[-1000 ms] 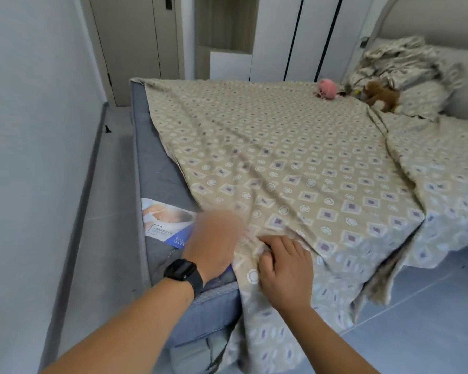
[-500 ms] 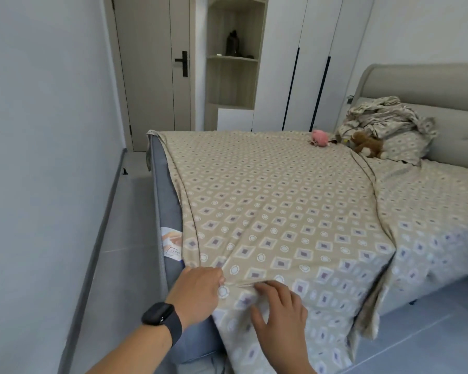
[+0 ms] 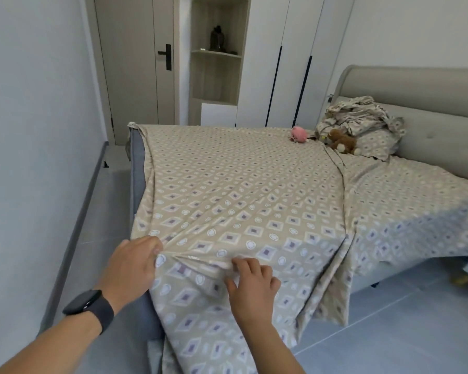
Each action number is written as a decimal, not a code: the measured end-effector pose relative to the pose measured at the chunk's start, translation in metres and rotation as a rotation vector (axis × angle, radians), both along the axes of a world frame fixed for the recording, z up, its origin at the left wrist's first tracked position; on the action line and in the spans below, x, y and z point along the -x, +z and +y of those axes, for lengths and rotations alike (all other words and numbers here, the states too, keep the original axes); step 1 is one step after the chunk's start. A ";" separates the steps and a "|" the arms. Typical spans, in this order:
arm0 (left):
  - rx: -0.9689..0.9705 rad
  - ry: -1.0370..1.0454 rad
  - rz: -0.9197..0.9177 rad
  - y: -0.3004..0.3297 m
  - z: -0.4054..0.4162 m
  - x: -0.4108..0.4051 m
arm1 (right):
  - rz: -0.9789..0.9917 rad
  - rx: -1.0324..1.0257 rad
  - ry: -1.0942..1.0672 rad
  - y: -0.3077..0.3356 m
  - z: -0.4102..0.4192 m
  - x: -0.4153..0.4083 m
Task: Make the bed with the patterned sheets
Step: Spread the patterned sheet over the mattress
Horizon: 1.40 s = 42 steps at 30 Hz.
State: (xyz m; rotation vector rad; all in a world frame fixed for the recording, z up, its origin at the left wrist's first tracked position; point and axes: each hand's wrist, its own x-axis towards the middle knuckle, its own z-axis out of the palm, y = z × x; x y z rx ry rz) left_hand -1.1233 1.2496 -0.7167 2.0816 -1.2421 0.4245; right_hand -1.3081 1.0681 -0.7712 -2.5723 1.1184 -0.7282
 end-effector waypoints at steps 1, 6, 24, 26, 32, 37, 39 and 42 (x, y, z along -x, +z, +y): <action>0.041 0.020 0.010 0.004 0.007 0.001 | -0.012 0.001 0.013 0.002 0.002 -0.003; 0.031 0.220 0.058 0.007 0.062 -0.011 | -0.055 0.130 0.090 -0.002 0.017 -0.022; 0.522 0.222 1.436 -0.031 0.024 -0.010 | -0.075 -0.126 0.213 -0.003 0.026 -0.010; 0.645 0.226 1.380 -0.020 0.029 -0.018 | -0.105 -0.115 0.237 -0.001 0.036 -0.017; 0.654 0.668 1.068 -0.037 0.087 -0.051 | -0.129 -0.083 0.479 -0.005 0.096 -0.045; 0.268 0.654 1.026 -0.065 0.067 -0.032 | -0.147 -0.190 0.569 -0.015 0.069 -0.040; 0.024 0.563 0.941 -0.069 0.057 -0.024 | -0.179 -0.121 0.534 -0.014 0.061 -0.036; -0.039 0.517 0.655 -0.054 0.045 -0.015 | -0.379 -0.341 0.214 -0.009 0.060 -0.034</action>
